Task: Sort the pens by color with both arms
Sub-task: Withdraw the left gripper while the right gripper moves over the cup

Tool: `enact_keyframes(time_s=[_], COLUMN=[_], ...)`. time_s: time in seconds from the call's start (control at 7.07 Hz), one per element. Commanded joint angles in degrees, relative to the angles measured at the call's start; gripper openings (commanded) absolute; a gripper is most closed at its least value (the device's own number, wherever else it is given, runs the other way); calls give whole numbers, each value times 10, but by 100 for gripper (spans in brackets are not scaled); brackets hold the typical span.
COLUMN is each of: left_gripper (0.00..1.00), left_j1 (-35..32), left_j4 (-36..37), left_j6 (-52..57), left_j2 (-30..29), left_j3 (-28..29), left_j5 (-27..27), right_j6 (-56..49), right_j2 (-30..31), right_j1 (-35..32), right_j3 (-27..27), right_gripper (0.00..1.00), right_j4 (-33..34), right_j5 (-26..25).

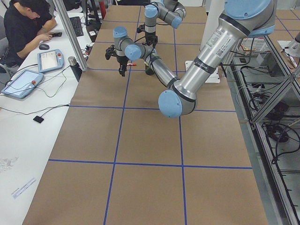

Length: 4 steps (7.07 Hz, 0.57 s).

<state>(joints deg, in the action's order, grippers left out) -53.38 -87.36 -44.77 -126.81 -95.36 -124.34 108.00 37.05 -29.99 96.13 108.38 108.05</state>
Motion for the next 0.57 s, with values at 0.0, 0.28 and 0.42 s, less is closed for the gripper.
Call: enact_keyframes(time_s=[0.0, 0.28, 0.42], left_gripper=[55, 55, 55], left_j1=[-2, -2, -2], left_j4=[25, 25, 25], left_j6=[6, 6, 6], left_j2=[8, 21, 21], left_j3=[-20, -34, -34], left_j5=[0, 0, 0], right_j6=[16, 15, 15], right_j2=[-31, -50, -49], right_j1=[26, 31, 34], right_j3=[-44, -107, -109], right_gripper=[98, 95, 92], right_j4=[0, -43, -44], right_j5=[-23, -31, -31])
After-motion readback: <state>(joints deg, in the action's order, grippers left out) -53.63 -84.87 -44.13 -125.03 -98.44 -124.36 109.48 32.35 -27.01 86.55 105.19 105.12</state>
